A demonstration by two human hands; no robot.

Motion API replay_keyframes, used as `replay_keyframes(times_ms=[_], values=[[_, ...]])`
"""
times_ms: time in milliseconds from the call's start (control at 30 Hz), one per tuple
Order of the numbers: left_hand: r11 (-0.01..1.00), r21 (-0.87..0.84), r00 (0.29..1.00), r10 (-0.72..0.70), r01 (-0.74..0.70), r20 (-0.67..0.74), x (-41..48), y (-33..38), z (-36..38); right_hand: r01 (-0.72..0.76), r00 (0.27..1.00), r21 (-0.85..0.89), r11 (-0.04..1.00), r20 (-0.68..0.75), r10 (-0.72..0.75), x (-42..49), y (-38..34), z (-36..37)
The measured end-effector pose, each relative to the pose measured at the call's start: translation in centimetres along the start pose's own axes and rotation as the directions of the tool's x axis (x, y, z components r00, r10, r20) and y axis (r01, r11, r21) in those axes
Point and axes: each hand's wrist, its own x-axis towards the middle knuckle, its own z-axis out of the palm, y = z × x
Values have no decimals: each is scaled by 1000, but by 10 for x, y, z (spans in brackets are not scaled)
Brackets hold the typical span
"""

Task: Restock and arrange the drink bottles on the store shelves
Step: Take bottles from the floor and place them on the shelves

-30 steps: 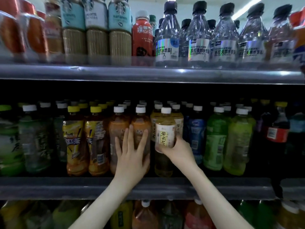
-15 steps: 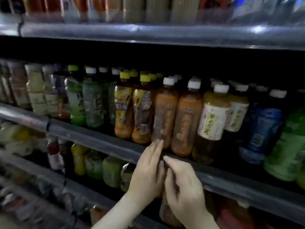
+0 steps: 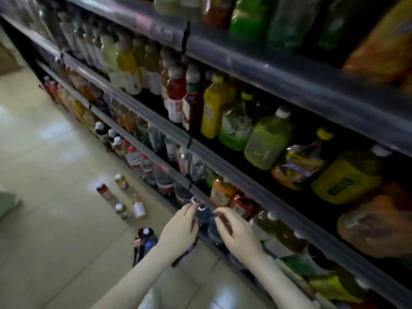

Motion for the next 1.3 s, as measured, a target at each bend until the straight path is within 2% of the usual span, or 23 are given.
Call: replay_keyframes(times_ms=[100, 200, 300, 400, 533, 600, 667, 867, 967, 1033, 1133, 1233, 1300], values=[[977, 65, 972, -209, 203, 103, -1, -90, 5, -232, 959, -57, 971, 155, 238, 26, 26, 84], [937, 55, 919, -349, 345, 184, -4, -168, 23, -473, 804, -154, 867, 326, 497, 38, 59, 170], [898, 98, 857, -439, 429, 271, -9, -237, 62, -612, 645, -220, 760, 417, 640, 40, 95, 255], [886, 111, 827, -460, 450, 324, -14, -296, 120, -725, 517, -242, 645, 427, 742, 39, 134, 332], [891, -2, 858, -436, 454, 271, -23, -379, 210, -863, 391, -175, 474, 363, 846, 42, 205, 437], [885, -37, 866, -444, 464, 231, -27, -415, 254, -894, 376, -126, 429, 308, 874, 48, 242, 487], [916, -23, 901, -388, 400, 192, -25, -445, 289, -906, 388, -70, 418, 264, 883, 60, 280, 537], [964, 127, 972, -227, 233, -61, -13, -516, 369, -882, 472, 21, 471, 20, 882, 105, 394, 655], [955, 208, 962, -164, 209, -217, -8, -528, 387, -898, 436, 61, 436, -9, 900, 106, 429, 681], [944, 248, 960, -159, 216, -231, -6, -523, 389, -896, 436, 91, 434, 9, 900, 98, 435, 683], [902, 339, 958, -215, 269, -187, -9, -510, 380, -880, 471, 9, 474, 126, 873, 77, 421, 662], [859, 427, 959, -264, 284, -106, -18, -493, 351, -881, 433, -96, 463, 228, 872, 55, 382, 617], [876, 393, 958, -282, 278, -47, -20, -471, 318, -870, 433, -125, 476, 263, 862, 41, 343, 573]])
